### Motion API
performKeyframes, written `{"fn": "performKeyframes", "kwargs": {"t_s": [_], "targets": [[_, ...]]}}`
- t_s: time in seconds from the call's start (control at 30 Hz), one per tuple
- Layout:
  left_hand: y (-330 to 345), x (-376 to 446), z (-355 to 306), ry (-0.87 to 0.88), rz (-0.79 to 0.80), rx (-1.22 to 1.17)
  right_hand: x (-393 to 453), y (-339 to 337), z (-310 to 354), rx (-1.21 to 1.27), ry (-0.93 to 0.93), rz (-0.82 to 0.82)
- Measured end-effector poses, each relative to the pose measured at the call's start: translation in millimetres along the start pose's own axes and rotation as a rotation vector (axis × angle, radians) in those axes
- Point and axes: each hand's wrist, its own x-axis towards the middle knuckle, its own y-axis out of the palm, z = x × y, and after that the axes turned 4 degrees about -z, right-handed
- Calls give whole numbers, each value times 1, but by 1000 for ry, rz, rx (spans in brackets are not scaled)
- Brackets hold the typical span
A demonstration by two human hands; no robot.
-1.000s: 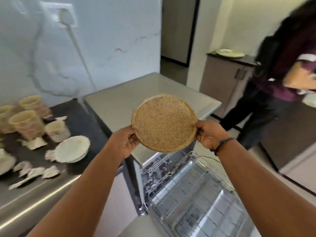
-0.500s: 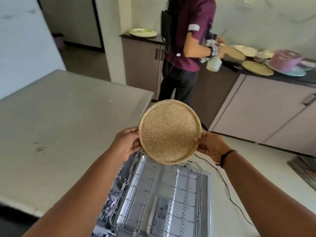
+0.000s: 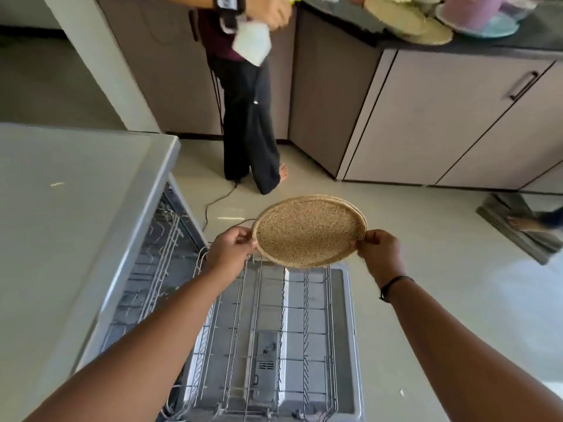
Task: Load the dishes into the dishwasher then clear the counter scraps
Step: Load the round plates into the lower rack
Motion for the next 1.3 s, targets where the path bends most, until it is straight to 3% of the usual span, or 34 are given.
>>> {"fn": "performKeyframes", "kwargs": {"t_s": [0.23,0.7,1.3], "targets": [[62,79,39,114,-99,156,73,21,-56,-235,-134,-38],[150,223,218,-19,-152,177,174,130,-187,-555,-203,6],[179,275,260,-25,-112,253,228,172,-241,-512,-182,65]]}}
